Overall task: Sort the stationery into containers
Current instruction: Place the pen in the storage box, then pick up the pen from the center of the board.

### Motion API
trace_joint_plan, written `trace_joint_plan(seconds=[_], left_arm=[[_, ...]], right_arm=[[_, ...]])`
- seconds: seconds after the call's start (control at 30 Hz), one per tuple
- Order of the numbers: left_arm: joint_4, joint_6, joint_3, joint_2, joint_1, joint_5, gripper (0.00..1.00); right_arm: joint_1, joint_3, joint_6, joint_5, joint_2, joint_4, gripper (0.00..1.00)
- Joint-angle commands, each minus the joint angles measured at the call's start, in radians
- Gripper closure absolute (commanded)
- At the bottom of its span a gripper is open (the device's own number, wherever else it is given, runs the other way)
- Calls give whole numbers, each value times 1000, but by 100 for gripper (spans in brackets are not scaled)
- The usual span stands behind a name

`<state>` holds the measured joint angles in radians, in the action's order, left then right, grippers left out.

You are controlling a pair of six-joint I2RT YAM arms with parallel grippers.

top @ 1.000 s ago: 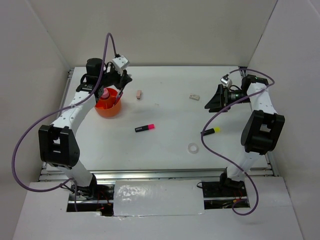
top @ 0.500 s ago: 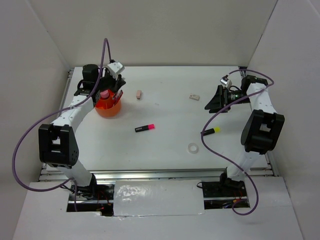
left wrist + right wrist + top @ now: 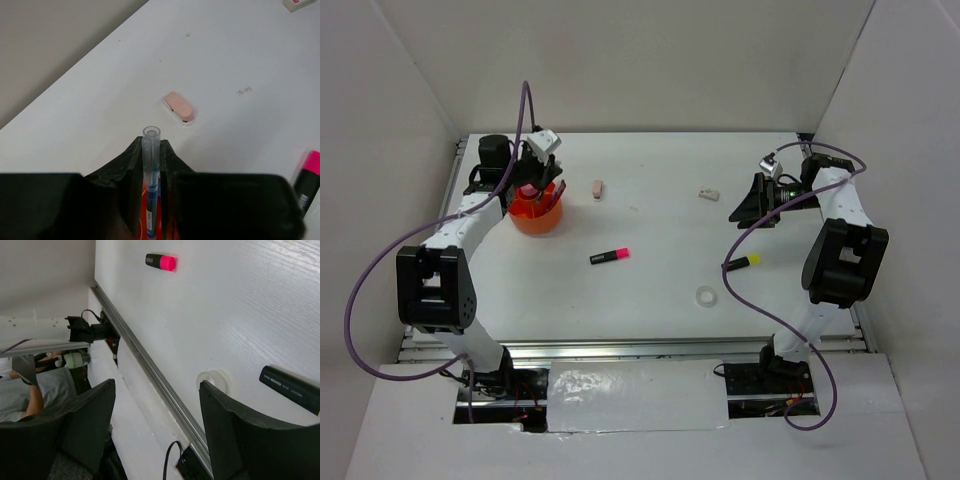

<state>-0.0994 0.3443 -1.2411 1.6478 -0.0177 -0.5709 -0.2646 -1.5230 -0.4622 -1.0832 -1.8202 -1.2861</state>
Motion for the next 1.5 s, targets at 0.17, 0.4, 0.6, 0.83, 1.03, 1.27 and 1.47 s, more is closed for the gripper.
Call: trace_joint_plan(seconds=[0.17, 0.4, 0.6, 0.83, 1.03, 1.27, 1.47], left_arm=[[-72, 4, 34, 14, 15, -47, 87], [-82, -13, 52, 15, 13, -53, 61], [-91, -41, 43, 0, 13, -57, 56], [132, -82, -125, -25, -23, -66, 54], [521, 151, -258, 59, -313, 106, 62], [786, 186, -385, 303, -478, 252, 60], [862, 185, -449, 411, -534, 370, 53]], right_arm=[[-2, 3, -21, 3, 4, 2, 26], [-1, 14, -21, 8, 4, 5, 25], [-1, 12, -20, 11, 7, 7, 26], [8, 29, -12, 31, 28, 27, 26], [34, 47, 26, 92, 50, 94, 26], [42, 66, 22, 127, 65, 99, 26], [41, 70, 20, 135, 59, 103, 26]])
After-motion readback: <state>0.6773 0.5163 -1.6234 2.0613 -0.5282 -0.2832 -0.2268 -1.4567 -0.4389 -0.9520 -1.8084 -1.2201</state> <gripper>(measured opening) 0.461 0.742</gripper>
